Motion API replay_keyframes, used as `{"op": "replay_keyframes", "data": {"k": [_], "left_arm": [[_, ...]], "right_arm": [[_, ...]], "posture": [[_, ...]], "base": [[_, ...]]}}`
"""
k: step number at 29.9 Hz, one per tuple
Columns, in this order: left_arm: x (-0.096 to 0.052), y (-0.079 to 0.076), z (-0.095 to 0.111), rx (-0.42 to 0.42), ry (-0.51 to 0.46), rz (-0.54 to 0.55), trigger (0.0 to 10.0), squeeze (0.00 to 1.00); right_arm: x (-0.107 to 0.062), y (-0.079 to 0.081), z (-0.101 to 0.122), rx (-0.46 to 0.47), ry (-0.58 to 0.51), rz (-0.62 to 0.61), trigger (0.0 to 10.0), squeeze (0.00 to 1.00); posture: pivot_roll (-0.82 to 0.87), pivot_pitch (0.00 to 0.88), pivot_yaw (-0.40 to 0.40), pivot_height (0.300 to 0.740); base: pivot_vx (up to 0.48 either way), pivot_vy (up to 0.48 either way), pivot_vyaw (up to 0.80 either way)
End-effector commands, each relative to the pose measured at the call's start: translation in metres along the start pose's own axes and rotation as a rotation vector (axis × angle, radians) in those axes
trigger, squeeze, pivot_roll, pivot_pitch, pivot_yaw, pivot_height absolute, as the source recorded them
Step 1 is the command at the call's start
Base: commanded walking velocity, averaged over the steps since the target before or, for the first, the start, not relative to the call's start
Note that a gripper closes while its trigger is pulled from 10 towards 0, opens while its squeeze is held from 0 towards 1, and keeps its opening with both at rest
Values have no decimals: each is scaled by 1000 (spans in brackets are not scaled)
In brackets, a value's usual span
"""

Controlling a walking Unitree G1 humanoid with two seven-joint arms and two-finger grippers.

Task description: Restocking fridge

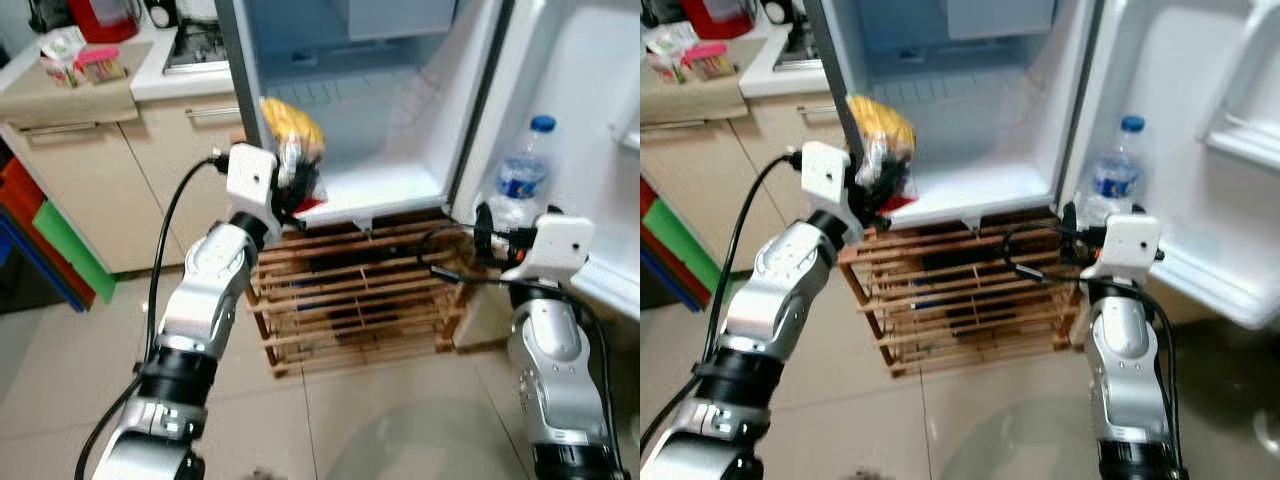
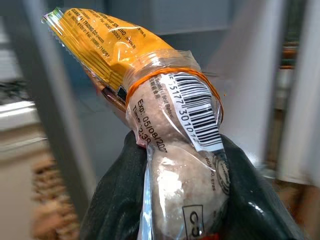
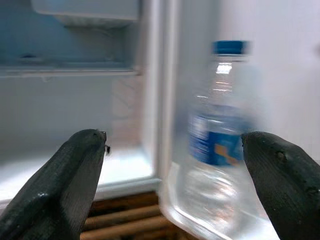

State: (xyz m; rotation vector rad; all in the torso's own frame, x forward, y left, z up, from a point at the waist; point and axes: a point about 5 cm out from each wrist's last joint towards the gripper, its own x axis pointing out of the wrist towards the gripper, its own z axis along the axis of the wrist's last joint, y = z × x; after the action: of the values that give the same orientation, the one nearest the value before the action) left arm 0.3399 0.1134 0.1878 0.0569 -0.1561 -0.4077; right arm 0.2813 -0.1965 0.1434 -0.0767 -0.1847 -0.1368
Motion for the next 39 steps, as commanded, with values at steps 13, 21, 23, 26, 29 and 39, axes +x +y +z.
{"op": "replay_keyframes", "data": {"k": [13, 21, 23, 26, 29, 39], "left_arm": [[1, 17, -1, -9, 10, 48, 10000, 0], [6, 29, -24, -25, 161, 70, 10000, 0], [10, 28, -34, -73, 201, 60, 10000, 0], [15, 22, -51, -112, 278, 45, 10000, 0], [19, 16, -68, -229, 353, 67, 10000, 0], [14, 1, -90, -318, 390, 108, 10000, 0]], "right_arm": [[-5, 15, 0, 11, -3, 81, 10000, 0], [-4, 13, 0, 234, 103, 100, 10000, 0], [-1, 11, 9, 208, 72, 118, 10000, 0], [-1, 16, 21, 150, 32, 181, 10000, 0], [-7, 29, 32, 109, 9, 275, 10000, 0], [-50, 31, 37, 87, 82, 336, 10000, 0]], "posture": [[-55, 0, 62, 732], [-67, 0, 75, 732], [-68, 0, 75, 732], [-77, 0, 74, 732], [-94, 0, 81, 732], [-190, 13, 85, 732]], "base": [[471, 0, 0], [231, 0, 0], [0, 0, 0], [0, 0, 0], [0, 0, 0], [0, 0, 0]]}}
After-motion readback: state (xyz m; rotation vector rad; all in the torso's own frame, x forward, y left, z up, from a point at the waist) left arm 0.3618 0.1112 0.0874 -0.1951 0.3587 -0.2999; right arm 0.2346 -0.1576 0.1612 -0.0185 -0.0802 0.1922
